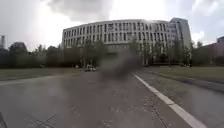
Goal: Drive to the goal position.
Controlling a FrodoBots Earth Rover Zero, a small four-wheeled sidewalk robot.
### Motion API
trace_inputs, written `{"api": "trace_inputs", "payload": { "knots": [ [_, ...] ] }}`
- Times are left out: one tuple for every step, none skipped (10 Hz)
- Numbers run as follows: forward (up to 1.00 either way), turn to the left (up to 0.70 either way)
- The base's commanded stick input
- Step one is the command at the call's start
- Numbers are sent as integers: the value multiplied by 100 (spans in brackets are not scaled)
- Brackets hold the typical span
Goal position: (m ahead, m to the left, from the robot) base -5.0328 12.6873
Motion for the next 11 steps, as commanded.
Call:
{"api": "trace_inputs", "payload": {
  "knots": [
    [70, 0],
    [70, 0],
    [70, 0],
    [70, 0],
    [70, 0],
    [70, 0],
    [70, 0],
    [70, 0],
    [70, 0],
    [70, 0],
    [70, 0]
  ]
}}
